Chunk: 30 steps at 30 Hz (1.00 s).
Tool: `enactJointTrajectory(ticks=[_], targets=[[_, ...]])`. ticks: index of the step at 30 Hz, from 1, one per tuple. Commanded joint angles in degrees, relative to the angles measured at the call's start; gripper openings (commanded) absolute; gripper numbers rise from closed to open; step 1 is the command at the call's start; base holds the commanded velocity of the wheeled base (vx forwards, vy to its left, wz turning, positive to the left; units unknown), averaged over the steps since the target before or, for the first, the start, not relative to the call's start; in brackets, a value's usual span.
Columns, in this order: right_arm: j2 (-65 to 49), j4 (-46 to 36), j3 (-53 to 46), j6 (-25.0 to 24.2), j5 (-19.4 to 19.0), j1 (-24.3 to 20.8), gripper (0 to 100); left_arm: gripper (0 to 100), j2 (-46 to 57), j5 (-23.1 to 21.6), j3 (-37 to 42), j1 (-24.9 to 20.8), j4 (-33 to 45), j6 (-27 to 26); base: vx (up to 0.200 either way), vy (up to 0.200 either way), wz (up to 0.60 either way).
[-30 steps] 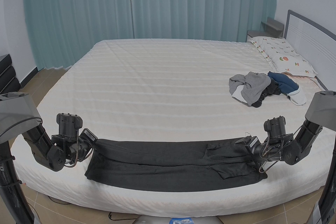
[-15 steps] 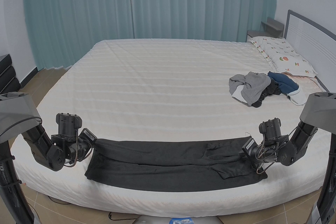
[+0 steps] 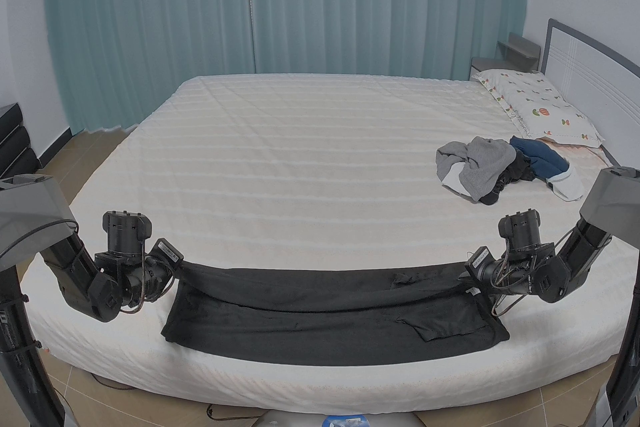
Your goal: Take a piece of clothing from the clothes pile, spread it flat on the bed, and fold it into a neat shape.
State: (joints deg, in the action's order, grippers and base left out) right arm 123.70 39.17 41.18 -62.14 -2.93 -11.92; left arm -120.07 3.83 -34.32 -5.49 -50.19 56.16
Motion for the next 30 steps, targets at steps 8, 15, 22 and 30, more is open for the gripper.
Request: enactJointTrajectory(ticks=[8, 15, 22, 30], targets=[[-1.2, -5.8, 13.2, 1.1, 1.6, 0.4, 0, 0, -3.0, -2.5, -11.8, 2.1, 0.7, -0.9, 0.000, 0.000, 0.00], [0.8, -6.6, 18.3, 2.2, 1.6, 0.5, 0, 0, -6.1, -2.4, -16.9, 2.2, 0.9, -1.0, 0.000, 0.000, 0.00], [3.7, -6.1, 21.7, 3.1, 2.8, 0.5, 0, 0, -7.9, -1.9, -18.6, 2.6, 1.3, -0.8, 0.000, 0.000, 0.00], [4.3, -5.9, 23.8, 3.0, 5.6, 1.5, 0, 0, -7.4, -1.5, -18.1, 4.1, 1.1, -0.5, 0.000, 0.000, 0.00]])
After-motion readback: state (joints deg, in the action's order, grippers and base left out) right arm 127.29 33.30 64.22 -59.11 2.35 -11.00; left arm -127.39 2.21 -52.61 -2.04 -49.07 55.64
